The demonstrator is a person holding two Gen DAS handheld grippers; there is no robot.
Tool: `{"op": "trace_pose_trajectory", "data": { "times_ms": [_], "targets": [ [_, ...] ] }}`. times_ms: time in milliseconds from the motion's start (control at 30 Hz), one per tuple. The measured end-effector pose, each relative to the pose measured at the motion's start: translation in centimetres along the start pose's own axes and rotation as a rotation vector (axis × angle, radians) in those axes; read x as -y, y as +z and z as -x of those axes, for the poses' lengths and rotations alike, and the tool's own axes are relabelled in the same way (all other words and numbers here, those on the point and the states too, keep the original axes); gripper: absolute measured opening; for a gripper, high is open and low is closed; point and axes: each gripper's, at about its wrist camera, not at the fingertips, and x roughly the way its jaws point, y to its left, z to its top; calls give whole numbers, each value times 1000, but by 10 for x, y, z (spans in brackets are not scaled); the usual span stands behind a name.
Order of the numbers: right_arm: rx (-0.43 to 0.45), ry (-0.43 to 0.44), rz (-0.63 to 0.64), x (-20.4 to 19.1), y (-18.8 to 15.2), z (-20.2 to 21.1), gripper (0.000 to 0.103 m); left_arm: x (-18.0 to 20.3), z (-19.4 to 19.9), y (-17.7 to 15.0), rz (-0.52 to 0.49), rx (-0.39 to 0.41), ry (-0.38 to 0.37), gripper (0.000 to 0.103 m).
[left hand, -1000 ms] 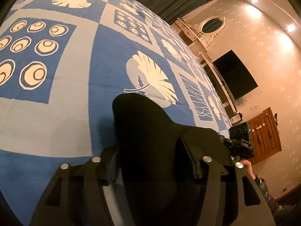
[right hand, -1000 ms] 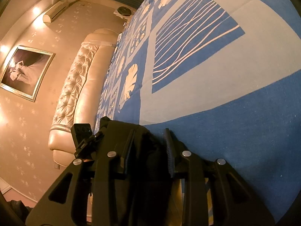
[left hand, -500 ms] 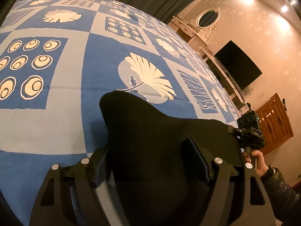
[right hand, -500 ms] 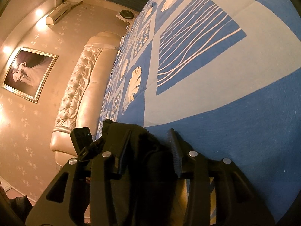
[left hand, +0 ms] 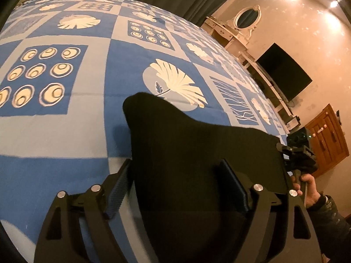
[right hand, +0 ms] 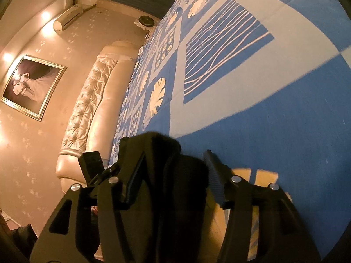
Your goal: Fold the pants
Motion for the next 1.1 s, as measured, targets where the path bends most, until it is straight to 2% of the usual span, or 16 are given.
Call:
{"op": "trace_pose_trajectory", "data": {
  "times_ms": [167,300,567,667,733,800,867,900,967,1100],
  "targets": [
    [-15,-25,23,-5,-17,6,58,2,8,-13,18,1,3,79],
    [-47,-25,39,-11,-37,12,64,2,17,-24,43,-5,-11,80],
    [-95,-25,6,-18,-74,18,65,-2,42,-62,226,-62,-122,80],
    [-111,-37,-2,-22,-82,16,65,1,49,-77,264,-78,-147,80],
    [-109,-62,-8,-24,-86,14,61,7,51,-87,272,-80,-160,80],
    [-118,-82,-14,-23,-88,13,50,12,50,-90,259,-73,-156,80],
    [-119,-74,-39,-18,-90,15,42,18,48,-91,227,-58,-129,80],
    [-116,-64,-47,-16,-91,17,39,21,48,-93,219,-53,-119,78],
    [-113,-58,-51,-16,-90,19,36,20,47,-93,236,-59,-108,63],
    [-115,-77,-17,-20,-83,20,34,20,47,-92,251,-58,-104,56]
  ]
}}
